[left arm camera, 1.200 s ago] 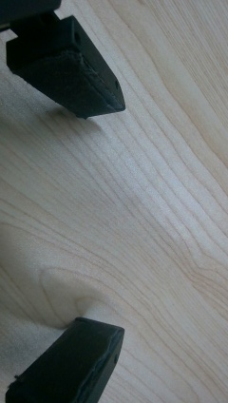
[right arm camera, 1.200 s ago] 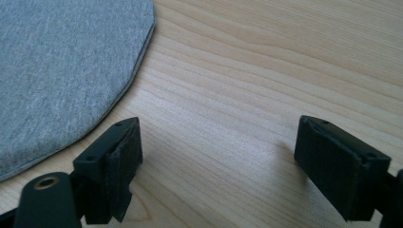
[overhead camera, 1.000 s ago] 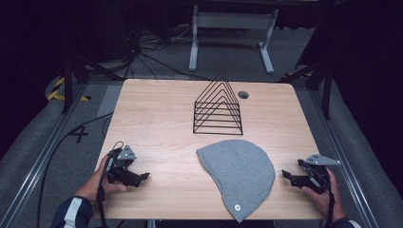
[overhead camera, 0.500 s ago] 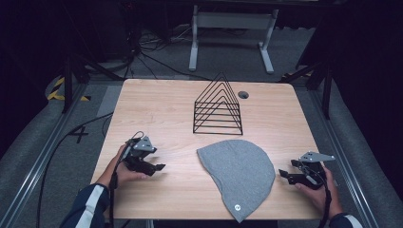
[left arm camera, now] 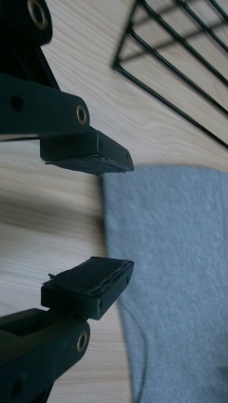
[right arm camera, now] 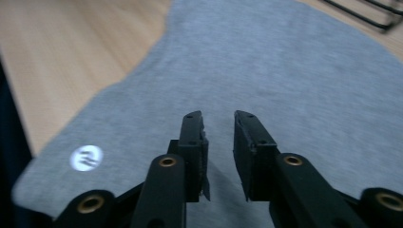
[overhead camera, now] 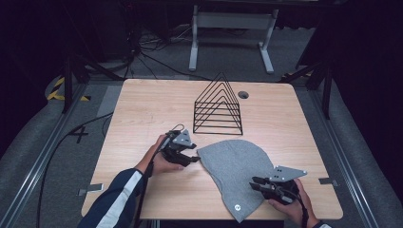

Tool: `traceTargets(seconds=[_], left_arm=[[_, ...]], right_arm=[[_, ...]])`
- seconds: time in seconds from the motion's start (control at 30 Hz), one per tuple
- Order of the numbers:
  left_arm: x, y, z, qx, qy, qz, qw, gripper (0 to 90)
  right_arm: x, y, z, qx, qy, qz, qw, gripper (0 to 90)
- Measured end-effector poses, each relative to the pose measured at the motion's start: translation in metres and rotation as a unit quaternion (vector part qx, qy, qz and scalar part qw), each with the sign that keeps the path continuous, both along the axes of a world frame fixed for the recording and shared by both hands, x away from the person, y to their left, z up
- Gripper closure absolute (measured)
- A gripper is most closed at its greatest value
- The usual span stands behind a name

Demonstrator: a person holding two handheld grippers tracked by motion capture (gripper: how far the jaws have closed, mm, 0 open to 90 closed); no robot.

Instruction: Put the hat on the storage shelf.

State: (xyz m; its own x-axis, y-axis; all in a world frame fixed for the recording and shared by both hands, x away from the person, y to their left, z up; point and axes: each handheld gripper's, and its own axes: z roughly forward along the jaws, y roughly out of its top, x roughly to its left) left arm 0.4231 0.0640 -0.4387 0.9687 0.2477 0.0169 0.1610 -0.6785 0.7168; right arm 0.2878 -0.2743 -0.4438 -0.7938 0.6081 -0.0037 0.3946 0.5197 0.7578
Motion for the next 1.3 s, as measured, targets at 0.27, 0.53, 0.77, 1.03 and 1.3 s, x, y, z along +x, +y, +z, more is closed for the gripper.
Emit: traceTargets(seconds=[0.27,0.53,0.77,1.03,1.3], left_arm=[[0.007,-0.039,-0.005,0.001,-0.009,-0.022,0.9997,48.5],[0.014,-0.047,-0.024,0.025,0.010,-0.023,0.9994,49.9],[0.005,-0.036,-0.024,0.027,0.014,-0.014,0.9994,49.4],[-0.020,-0.011,-0.026,0.021,0.018,0.008,0.9996,49.3],[-0.054,0.016,-0.028,0.013,0.029,0.029,0.9991,49.8]], right_arm=[[-0.014,0.027,-0.011,-0.011,0.014,0.041,0.9990,79.1],[-0.015,0.029,-0.019,-0.021,0.024,0.042,0.9986,79.3],[-0.008,0.022,-0.018,-0.025,0.030,0.033,0.9987,79.7],[0.009,0.017,-0.017,-0.033,0.021,0.031,0.9988,79.5],[0.029,0.020,-0.016,-0.034,0.022,0.043,0.9983,79.5]])
